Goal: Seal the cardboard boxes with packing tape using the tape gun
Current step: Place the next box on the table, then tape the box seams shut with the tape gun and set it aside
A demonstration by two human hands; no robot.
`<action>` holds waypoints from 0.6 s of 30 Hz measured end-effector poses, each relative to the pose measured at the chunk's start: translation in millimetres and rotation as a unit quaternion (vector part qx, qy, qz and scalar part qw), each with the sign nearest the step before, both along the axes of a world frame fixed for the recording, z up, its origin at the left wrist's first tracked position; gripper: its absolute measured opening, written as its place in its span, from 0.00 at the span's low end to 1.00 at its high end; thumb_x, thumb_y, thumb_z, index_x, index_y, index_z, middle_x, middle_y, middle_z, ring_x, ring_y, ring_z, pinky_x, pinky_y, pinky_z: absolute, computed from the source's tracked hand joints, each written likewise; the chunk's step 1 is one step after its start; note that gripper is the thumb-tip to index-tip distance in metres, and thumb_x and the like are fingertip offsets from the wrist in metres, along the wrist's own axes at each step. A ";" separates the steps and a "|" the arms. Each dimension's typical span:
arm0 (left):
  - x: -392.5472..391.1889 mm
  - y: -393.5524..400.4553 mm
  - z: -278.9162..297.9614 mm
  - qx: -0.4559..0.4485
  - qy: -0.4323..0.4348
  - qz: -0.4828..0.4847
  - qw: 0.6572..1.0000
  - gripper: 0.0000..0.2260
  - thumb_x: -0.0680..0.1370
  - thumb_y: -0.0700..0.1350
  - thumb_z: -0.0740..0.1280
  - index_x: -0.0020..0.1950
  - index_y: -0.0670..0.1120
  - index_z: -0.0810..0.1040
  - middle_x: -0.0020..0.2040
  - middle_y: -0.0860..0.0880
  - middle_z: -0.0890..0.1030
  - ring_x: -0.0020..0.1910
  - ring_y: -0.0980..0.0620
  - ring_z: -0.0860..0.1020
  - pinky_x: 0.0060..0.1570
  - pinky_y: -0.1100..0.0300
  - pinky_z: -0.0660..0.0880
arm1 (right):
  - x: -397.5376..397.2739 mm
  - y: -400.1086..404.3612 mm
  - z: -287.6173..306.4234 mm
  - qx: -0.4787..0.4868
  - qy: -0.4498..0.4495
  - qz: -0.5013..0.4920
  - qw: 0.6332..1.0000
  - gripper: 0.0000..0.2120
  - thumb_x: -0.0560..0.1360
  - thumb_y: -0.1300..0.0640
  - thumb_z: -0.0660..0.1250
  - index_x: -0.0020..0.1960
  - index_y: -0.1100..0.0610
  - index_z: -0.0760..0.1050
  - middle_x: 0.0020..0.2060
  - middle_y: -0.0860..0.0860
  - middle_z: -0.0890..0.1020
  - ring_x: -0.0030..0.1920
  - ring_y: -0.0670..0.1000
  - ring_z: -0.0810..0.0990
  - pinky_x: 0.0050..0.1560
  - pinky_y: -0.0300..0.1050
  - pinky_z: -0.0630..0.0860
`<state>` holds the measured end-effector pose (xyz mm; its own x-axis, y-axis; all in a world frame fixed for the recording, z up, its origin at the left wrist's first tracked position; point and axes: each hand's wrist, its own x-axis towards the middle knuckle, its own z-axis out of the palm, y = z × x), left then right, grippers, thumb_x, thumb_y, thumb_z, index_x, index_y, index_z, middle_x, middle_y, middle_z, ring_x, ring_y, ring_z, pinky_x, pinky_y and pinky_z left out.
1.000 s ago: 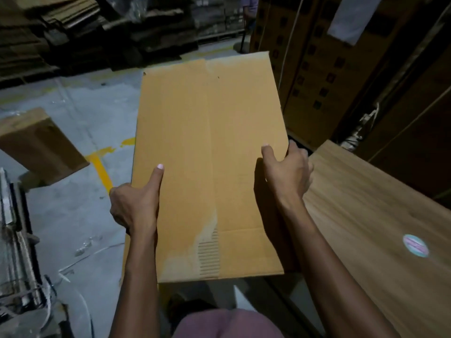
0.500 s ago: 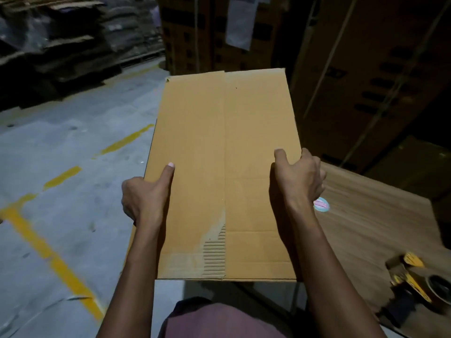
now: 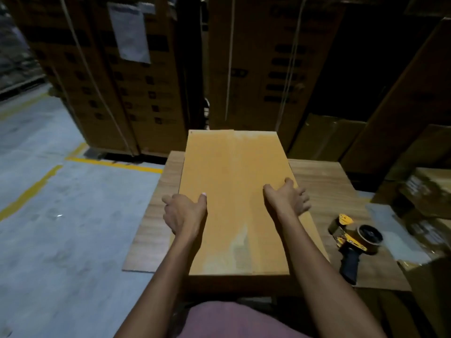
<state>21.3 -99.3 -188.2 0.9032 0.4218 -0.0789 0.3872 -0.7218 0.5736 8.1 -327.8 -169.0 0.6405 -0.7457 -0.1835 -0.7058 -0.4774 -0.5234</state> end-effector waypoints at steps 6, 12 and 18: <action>43.3 -39.9 -0.4 0.030 -0.008 -0.104 0.994 0.36 0.79 0.60 0.65 0.78 0.41 0.56 0.75 0.37 0.62 0.68 0.36 0.70 0.61 0.42 0.69 | 41.8 -42.5 12.5 0.118 -0.081 -0.020 0.990 0.29 0.74 0.34 0.67 0.72 0.45 0.74 0.69 0.57 0.72 0.71 0.63 0.65 0.75 0.60 0.59; 23.2 -79.4 -2.2 0.149 -0.093 -0.397 0.901 0.36 0.81 0.63 0.59 0.82 0.59 0.42 0.82 0.42 0.34 0.80 0.37 0.33 0.75 0.36 0.42 | 33.5 -76.4 6.9 0.239 -0.228 -0.087 0.940 0.16 0.75 0.45 0.73 0.60 0.50 0.83 0.55 0.49 0.84 0.58 0.52 0.81 0.58 0.49 0.78; 6.8 -105.3 -7.2 0.229 0.015 -0.565 0.793 0.26 0.86 0.57 0.45 0.83 0.55 0.45 0.84 0.47 0.44 0.82 0.44 0.42 0.78 0.40 0.47 | -22.9 -85.9 8.6 0.248 -0.240 -0.097 0.934 0.11 0.81 0.54 0.69 0.63 0.55 0.81 0.54 0.50 0.83 0.54 0.50 0.80 0.50 0.46 0.76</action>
